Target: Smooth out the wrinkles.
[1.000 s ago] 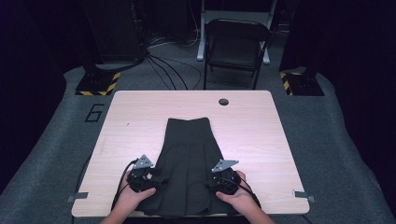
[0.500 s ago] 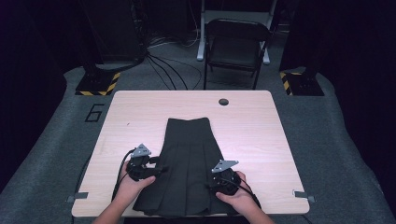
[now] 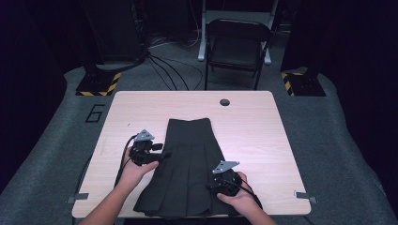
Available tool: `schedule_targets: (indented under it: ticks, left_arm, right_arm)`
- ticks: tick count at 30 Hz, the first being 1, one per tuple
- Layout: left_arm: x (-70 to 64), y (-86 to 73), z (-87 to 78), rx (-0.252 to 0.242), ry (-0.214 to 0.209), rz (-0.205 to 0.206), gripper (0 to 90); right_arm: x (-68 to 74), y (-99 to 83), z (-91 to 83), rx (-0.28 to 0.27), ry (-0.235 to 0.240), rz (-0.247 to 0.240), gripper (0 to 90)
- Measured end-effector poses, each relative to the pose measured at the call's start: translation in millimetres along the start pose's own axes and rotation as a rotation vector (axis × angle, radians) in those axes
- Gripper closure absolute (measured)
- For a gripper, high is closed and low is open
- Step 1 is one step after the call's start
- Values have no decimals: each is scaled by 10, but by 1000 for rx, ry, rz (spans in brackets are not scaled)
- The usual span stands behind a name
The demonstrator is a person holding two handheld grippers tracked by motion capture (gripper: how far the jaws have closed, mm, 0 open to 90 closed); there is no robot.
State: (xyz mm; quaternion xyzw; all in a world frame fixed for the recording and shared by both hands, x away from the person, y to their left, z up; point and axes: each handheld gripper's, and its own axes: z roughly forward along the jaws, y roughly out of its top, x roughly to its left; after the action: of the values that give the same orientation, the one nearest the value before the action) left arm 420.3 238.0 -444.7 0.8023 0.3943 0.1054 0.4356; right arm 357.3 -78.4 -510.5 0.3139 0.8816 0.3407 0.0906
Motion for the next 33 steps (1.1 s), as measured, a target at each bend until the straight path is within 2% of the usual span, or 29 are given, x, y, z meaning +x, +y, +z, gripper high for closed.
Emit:
schedule_targets:
  ticks: [5,9,15,17,28,33]
  left_arm:
    - [15,135,42,-5,16,13,425]
    - [56,253,99,-15,25,5,429]
    - [108,320,132,-35,28,-12,432]
    - [146,360,150,-32,39,-10,433]
    - [333,505,233,-14,85,-28,429]
    - [415,544,283,-19,80,-46,427]
  right_arm:
    - [10,-8,-2,-5,-9,-4,474]
    - [8,-12,-6,-4,-4,-3,474]
    - [17,-12,-1,-11,-11,6,474]
    - [3,-17,-5,-8,-6,-11,474]
    - [11,-20,-4,-15,-4,4,474]
    - [13,-21,-4,-15,-5,6,474]
